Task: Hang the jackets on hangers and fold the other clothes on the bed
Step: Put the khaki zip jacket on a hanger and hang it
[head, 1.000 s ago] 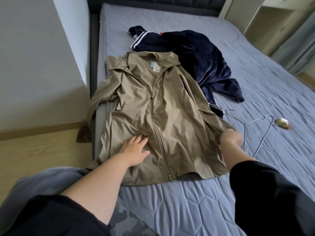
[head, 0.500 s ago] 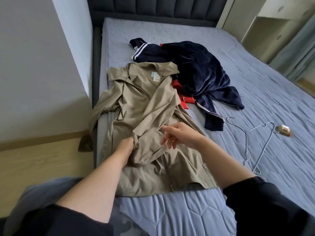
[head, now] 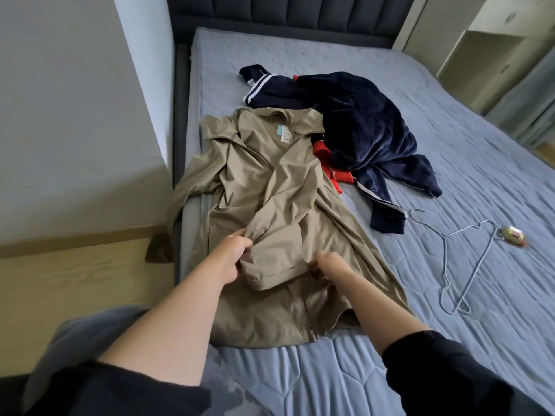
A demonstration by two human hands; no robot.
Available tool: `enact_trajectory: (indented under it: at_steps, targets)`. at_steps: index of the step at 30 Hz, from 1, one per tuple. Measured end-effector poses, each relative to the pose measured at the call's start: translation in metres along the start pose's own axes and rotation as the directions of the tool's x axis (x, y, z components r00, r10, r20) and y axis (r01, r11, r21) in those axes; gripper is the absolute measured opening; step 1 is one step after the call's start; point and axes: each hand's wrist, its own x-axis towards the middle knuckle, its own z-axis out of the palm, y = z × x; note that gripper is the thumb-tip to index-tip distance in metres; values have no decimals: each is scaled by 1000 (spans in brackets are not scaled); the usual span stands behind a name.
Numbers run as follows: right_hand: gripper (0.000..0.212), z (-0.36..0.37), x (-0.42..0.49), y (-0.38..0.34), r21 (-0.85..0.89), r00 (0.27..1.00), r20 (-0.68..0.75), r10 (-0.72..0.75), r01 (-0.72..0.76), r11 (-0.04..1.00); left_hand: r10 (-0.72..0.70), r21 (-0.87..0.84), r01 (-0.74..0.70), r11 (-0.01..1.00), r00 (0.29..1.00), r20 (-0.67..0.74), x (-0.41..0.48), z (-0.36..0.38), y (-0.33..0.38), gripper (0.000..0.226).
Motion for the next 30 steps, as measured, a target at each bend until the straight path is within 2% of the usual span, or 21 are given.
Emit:
enact_trajectory:
  at_steps: [3,5,6,7,9,11,12,15,17,19,20,22,23,25,27,30]
  targets:
    - [44,-1,-1,-12,331,1000,-24,-17,24,943,19,149,-31,988,996,87,-8,1,4,57]
    - [46,4,2,-19,549,996,94,-1,-51,835,10,286,-64,956,982,187,-14,2,8,57]
    - [51,8,3,-22,604,987,162,7,-104,790,4,353,-99,930,965,261,-17,1,10,60]
    - [54,10,4,-24,616,976,219,6,-144,774,-4,407,-144,902,940,341,-18,-2,12,64]
    - [37,12,5,-26,599,947,321,-1,-202,775,-15,455,-204,867,901,434,-19,-7,17,68]
    - [15,11,0,-27,580,927,373,-49,-192,791,4,417,-204,886,902,432,-20,-14,24,69]
    - [11,10,-2,-27,566,922,379,-84,-160,808,25,372,-198,907,907,421,-19,-17,27,67]
    - [27,10,-7,-25,450,888,446,-114,-112,886,11,181,-100,978,898,440,-20,-21,32,47]
    - [47,11,-11,-27,396,860,504,-78,-150,906,-37,68,5,998,879,475,-20,-23,33,47]
    - [68,14,-9,-27,428,845,526,-90,-172,887,-40,28,31,999,910,413,-16,-24,32,47]
    - [74,16,-9,-28,476,850,517,-102,-186,859,-32,68,12,998,952,303,-13,-26,30,42]
    - [78,21,-9,-30,571,861,495,-120,-217,792,-17,289,13,957,1000,11,-6,-29,23,36]
    - [80,23,-10,-31,577,860,496,-120,-223,786,-36,392,61,918,997,-72,-4,-32,20,37]
    - [60,28,-13,-31,534,856,504,-113,-205,820,-177,453,179,873,983,-49,-6,-31,14,48]
    - [39,35,-12,-27,535,854,507,-118,-205,820,-268,458,239,856,963,-1,-7,-29,9,58]
    - [31,41,-17,-26,529,878,462,-128,-157,834,-307,503,277,819,951,-22,-7,-29,3,49]
